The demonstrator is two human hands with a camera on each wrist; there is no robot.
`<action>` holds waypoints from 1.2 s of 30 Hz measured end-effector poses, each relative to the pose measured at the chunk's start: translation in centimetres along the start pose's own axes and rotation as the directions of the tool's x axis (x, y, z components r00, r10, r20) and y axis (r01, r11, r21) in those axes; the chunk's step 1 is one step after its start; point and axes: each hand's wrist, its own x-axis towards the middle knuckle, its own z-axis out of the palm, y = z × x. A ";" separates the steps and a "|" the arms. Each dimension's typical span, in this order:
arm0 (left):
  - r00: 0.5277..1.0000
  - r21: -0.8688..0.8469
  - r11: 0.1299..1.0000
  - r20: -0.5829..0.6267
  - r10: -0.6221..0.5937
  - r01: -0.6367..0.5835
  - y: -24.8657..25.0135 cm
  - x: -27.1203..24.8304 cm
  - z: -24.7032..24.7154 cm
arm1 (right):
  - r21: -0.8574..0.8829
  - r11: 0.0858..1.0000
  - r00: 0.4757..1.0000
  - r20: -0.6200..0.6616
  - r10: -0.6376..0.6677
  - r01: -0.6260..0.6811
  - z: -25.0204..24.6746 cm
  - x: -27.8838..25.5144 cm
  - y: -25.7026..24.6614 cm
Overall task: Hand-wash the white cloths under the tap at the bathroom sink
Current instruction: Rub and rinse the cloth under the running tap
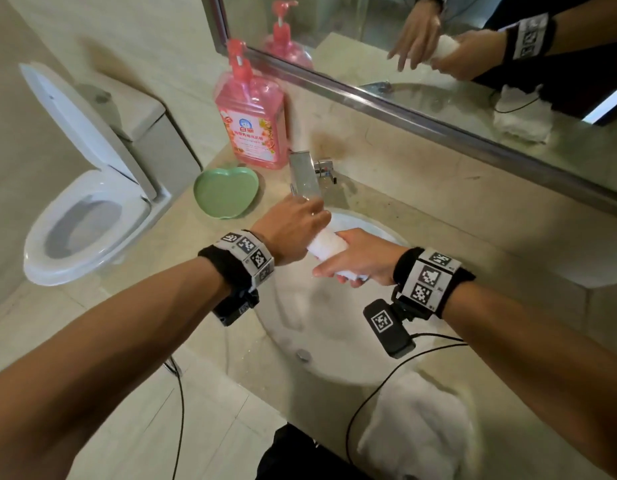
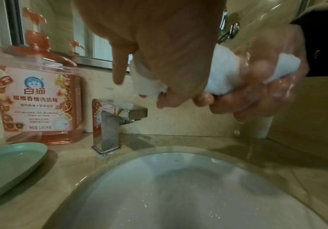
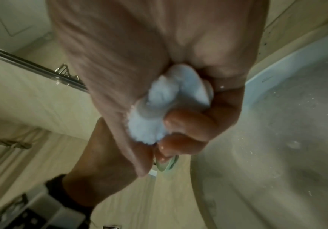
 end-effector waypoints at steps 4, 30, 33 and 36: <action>0.987 -0.054 0.998 0.161 -0.014 0.023 -0.1 0.0 0.3 | -0.156 0.987 0.996 -0.077 -0.039 0.026 0.7 -0.1 0.5; 0.874 -0.366 0.835 0.419 -0.247 0.411 0.1 -1.0 4.4 | -0.764 0.641 0.931 -0.178 -0.320 0.074 1.1 2.2 2.1; 0.973 -0.258 0.940 -0.003 -0.230 0.221 0.4 -3.0 3.8 | -0.248 0.967 0.971 -0.213 -0.108 0.053 0.3 1.2 1.0; 0.985 -0.096 0.989 -0.118 -0.123 0.112 0.9 -3.5 3.0 | -0.032 0.999 0.992 -0.124 -0.023 0.019 0.2 0.4 -0.3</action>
